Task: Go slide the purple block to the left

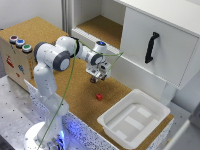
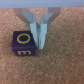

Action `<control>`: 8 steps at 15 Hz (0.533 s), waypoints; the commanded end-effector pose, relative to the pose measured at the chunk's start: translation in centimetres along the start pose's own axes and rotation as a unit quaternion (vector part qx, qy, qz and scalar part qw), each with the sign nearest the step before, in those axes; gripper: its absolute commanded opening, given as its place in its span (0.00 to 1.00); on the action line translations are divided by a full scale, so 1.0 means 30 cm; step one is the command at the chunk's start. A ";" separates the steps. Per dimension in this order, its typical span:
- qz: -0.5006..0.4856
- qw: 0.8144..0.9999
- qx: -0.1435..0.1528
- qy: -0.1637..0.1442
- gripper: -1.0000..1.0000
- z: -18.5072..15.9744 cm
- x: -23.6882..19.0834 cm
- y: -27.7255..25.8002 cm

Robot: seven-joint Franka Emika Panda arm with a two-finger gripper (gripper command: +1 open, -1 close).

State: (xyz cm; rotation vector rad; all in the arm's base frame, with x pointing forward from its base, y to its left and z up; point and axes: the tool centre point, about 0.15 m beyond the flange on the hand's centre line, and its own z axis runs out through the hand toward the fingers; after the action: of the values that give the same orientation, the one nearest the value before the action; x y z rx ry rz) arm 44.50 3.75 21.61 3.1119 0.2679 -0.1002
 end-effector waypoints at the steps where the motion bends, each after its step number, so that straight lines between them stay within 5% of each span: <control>1: -0.004 1.000 -0.019 -0.008 0.00 -0.001 -0.008 -0.113; 8: -0.029 0.999 0.013 -0.010 0.00 0.014 0.017 -0.224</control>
State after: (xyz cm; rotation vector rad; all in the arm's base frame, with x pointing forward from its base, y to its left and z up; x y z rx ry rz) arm 43.85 7.74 21.54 3.1092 0.3305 -0.1071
